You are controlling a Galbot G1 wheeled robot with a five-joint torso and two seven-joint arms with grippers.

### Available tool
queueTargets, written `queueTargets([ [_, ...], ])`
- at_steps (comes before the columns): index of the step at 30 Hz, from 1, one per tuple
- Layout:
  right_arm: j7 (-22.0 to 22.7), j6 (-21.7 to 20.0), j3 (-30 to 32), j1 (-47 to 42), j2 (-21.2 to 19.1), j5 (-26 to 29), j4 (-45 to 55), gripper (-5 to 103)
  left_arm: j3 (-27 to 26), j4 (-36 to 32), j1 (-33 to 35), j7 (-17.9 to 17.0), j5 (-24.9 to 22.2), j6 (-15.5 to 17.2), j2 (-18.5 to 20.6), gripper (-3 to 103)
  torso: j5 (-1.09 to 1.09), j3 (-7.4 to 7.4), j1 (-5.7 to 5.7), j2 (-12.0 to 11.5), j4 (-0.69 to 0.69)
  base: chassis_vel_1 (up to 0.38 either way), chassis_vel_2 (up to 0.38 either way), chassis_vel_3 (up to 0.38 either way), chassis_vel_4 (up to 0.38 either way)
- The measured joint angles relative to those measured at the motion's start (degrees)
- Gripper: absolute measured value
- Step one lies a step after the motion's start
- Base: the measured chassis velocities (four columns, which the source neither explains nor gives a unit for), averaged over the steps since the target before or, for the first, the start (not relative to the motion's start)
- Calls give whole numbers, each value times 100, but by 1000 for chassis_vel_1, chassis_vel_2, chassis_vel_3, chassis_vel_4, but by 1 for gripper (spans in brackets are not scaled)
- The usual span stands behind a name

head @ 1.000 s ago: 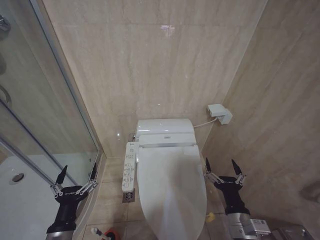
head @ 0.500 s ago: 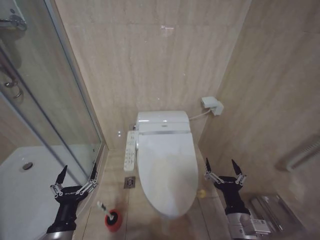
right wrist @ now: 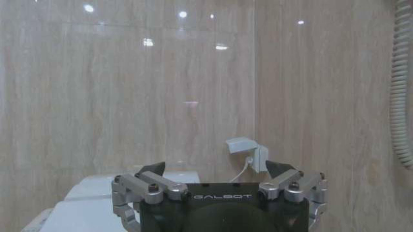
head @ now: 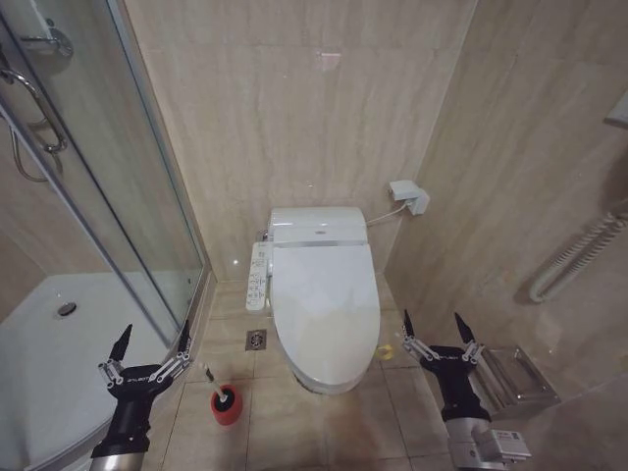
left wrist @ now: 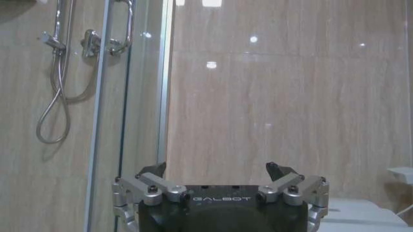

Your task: Open the toilet lid, clean the toilet bowl with a toilet brush, close the toilet lid, and flush.

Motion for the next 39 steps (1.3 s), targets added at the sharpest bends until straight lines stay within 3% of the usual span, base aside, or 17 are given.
queueTargets([
  [18, 0, 0, 0, -4, 0, 0, 0, 100, 0, 0, 3, 0, 0, 0, -1, 100, 2, -5, -14, 6, 0, 173, -177, -165, 169],
  [39, 0, 0, 0, -3, 0, 0, 0, 100, 0, 0, 3, 0, 0, 0, -1, 100, 1, -5, -12, 4, -1, 38, -37, -29, 32],
])
